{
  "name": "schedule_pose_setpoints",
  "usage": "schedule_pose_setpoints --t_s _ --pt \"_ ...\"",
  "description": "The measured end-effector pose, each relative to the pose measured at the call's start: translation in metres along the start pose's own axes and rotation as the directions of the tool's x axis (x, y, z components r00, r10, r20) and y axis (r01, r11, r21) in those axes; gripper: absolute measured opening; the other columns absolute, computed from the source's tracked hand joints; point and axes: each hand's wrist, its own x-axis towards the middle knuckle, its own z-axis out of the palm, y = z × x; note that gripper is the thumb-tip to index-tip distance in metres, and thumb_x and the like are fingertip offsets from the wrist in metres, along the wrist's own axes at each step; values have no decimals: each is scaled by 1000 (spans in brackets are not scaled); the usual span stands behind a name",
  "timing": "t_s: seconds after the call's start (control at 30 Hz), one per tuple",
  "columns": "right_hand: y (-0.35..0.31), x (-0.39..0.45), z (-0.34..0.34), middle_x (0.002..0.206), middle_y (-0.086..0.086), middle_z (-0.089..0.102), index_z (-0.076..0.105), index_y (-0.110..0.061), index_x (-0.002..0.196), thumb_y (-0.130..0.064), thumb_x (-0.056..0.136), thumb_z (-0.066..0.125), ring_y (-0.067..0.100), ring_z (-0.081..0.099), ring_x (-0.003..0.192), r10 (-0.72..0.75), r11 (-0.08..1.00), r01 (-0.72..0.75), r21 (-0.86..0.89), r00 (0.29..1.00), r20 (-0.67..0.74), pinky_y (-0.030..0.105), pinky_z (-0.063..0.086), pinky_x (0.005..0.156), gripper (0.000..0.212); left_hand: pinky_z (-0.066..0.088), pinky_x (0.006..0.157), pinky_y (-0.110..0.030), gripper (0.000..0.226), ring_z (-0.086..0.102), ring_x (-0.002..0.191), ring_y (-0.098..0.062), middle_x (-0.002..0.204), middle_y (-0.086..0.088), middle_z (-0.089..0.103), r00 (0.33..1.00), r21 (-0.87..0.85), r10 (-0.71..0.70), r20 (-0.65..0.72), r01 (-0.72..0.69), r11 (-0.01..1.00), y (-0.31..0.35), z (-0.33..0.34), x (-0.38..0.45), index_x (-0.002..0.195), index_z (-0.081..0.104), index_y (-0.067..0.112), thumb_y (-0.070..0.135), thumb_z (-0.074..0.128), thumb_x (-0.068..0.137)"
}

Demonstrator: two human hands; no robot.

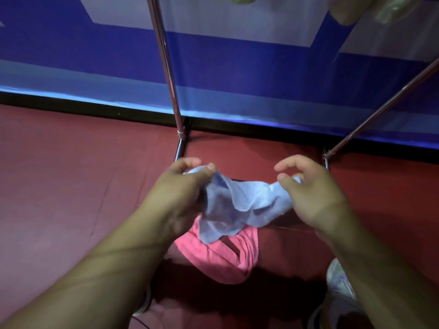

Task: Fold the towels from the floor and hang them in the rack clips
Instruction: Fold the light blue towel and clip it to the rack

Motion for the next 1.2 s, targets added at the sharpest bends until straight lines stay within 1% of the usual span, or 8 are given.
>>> schedule_pose_setpoints --t_s 0.1,0.27,0.5,0.57,0.67,0.77,0.97,1.2 --pt "-11 -4 -1 80 4 67 70 -19 81 1 92 52 17 62 72 230 843 -331 423 934 273 28 51 68 29 57 59 -26 10 60 71 -22 84 -18 60 953 -306 -262 153 298 904 -5 0 2 96 59 1 1 48 95" --pt "-16 -2 2 85 12 72 69 -13 94 11 87 32 27 67 69 243 499 -564 658 820 519 36 60 59 45 56 73 -33 63 63 90 -29 119 -27 58 989 -352 -131 64 145 925 -12 1 10 132 47 -3 -11 58 70" --pt "-22 -10 19 66 2 71 69 -18 77 5 87 62 11 56 44 63 775 -132 618 989 132 20 39 34 26 57 77 -53 37 62 74 -25 84 -11 68 922 -14 362 -140 -367 930 -7 22 -10 97 65 26 8 71 66" --pt "-19 -9 24 70 0 70 71 -20 72 0 82 70 10 59 51 -22 837 19 547 1000 -1 22 46 41 22 59 74 -47 27 64 75 -16 82 1 70 881 71 457 -121 -451 890 -8 27 -12 87 67 28 7 73 70" --pt "-11 -5 24 100 -6 65 71 -29 75 -13 77 75 5 65 90 -218 944 256 207 957 -191 20 51 80 17 52 65 -23 33 62 64 -2 67 12 66 860 64 509 -36 -506 860 -8 37 -16 86 64 22 -7 75 76" --pt "-12 -2 22 110 -9 61 68 -33 74 -13 77 74 6 62 105 -253 934 289 210 950 -184 17 47 88 22 50 60 -12 32 63 61 3 62 12 68 871 36 488 53 -490 871 -8 45 -18 88 63 17 -14 67 81" --pt "-7 3 27 81 5 70 66 -20 73 -35 70 65 20 69 74 -158 914 210 346 972 -174 44 58 70 15 51 64 -11 32 69 68 1 69 9 74 871 -78 457 179 -450 890 -11 54 -23 93 64 14 -16 55 88" --pt "-9 0 23 56 13 55 55 -6 58 -33 74 64 13 46 52 -202 949 230 216 969 -144 37 42 50 33 49 70 -9 34 69 77 4 75 14 74 875 -65 470 118 -466 883 -12 54 -25 86 70 17 -13 55 89"
